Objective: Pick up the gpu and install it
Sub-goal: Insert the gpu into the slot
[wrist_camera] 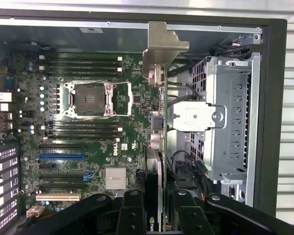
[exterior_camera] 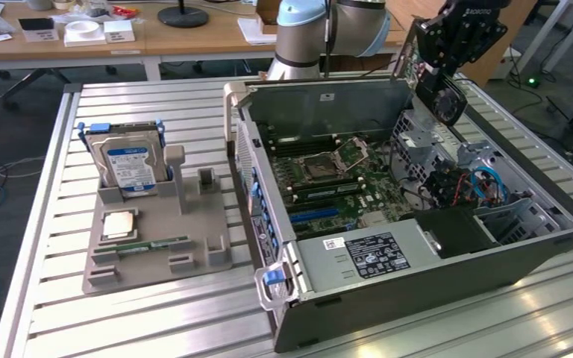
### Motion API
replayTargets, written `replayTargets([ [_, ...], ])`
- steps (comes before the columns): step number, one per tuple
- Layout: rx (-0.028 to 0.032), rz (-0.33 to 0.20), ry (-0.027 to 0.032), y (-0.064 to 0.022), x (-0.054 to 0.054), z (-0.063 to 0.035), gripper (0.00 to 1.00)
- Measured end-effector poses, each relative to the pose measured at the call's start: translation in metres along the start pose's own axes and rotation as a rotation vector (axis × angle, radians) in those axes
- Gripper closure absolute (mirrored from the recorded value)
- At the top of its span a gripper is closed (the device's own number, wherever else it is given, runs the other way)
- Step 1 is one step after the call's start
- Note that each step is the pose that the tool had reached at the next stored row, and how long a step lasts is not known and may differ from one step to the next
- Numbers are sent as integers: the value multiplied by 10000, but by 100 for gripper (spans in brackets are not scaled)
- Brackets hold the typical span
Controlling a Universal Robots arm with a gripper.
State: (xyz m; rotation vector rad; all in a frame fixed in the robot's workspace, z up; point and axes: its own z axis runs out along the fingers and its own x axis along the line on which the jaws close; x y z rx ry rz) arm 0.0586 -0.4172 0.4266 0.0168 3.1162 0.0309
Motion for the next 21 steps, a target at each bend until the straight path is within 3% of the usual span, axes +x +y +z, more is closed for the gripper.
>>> replayTargets([
  [10, -4, -141, 3, 0, 0, 0, 74],
  [21, -45, -1788, 35, 0, 1, 3, 74],
])
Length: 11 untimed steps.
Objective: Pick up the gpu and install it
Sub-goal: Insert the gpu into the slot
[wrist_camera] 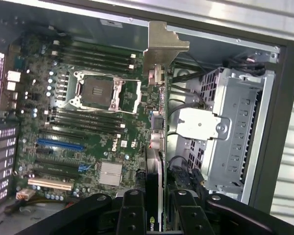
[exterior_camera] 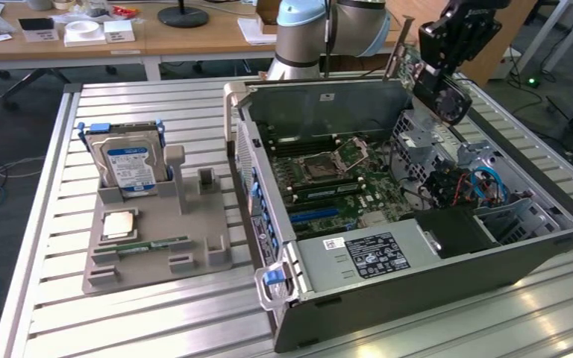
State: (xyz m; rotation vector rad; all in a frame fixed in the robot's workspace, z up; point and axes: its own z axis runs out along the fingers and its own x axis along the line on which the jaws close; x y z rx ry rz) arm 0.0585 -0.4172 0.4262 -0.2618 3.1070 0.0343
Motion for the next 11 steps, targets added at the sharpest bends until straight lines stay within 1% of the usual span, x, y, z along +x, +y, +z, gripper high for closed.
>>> replayTargets([
  [11, -50, -1989, 40, 0, 0, 2, 74],
])
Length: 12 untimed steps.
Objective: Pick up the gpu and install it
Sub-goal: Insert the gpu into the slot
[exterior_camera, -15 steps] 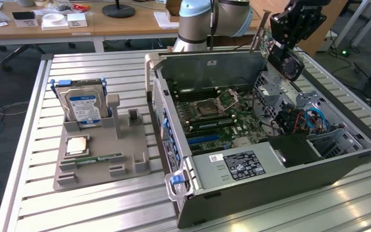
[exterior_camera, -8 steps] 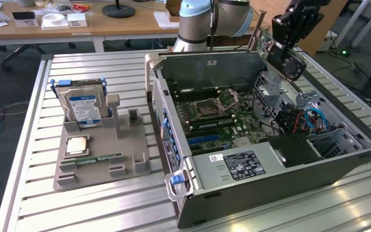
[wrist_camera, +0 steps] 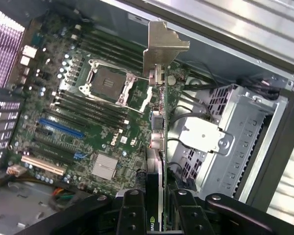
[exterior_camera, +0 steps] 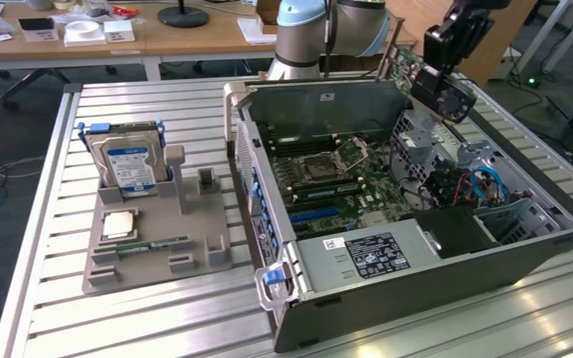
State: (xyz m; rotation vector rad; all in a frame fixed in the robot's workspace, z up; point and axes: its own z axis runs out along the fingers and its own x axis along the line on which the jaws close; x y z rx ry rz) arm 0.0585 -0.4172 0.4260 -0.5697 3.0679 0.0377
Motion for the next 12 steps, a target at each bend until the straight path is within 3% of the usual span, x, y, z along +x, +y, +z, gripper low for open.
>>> replayTargets([
  [12, -55, -2190, 43, 0, 0, 3, 74],
])
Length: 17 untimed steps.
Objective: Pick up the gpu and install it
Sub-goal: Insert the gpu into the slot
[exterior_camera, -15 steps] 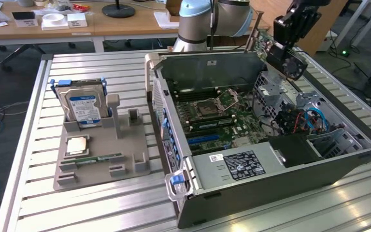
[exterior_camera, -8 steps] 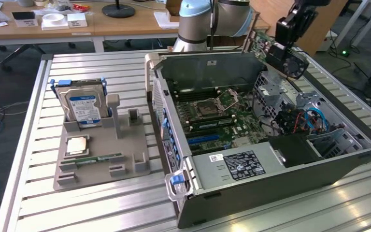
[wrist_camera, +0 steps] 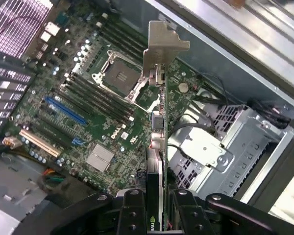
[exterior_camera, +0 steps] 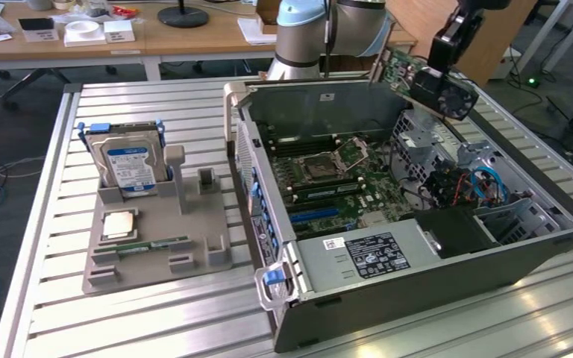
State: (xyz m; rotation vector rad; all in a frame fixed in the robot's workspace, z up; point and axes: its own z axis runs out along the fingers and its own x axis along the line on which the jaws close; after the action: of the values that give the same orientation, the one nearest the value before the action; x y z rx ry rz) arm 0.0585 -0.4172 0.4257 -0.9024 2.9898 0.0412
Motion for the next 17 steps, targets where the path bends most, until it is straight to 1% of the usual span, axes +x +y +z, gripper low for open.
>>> replayTargets([
  [17, -77, -3099, 63, 0, 0, 2, 74],
])
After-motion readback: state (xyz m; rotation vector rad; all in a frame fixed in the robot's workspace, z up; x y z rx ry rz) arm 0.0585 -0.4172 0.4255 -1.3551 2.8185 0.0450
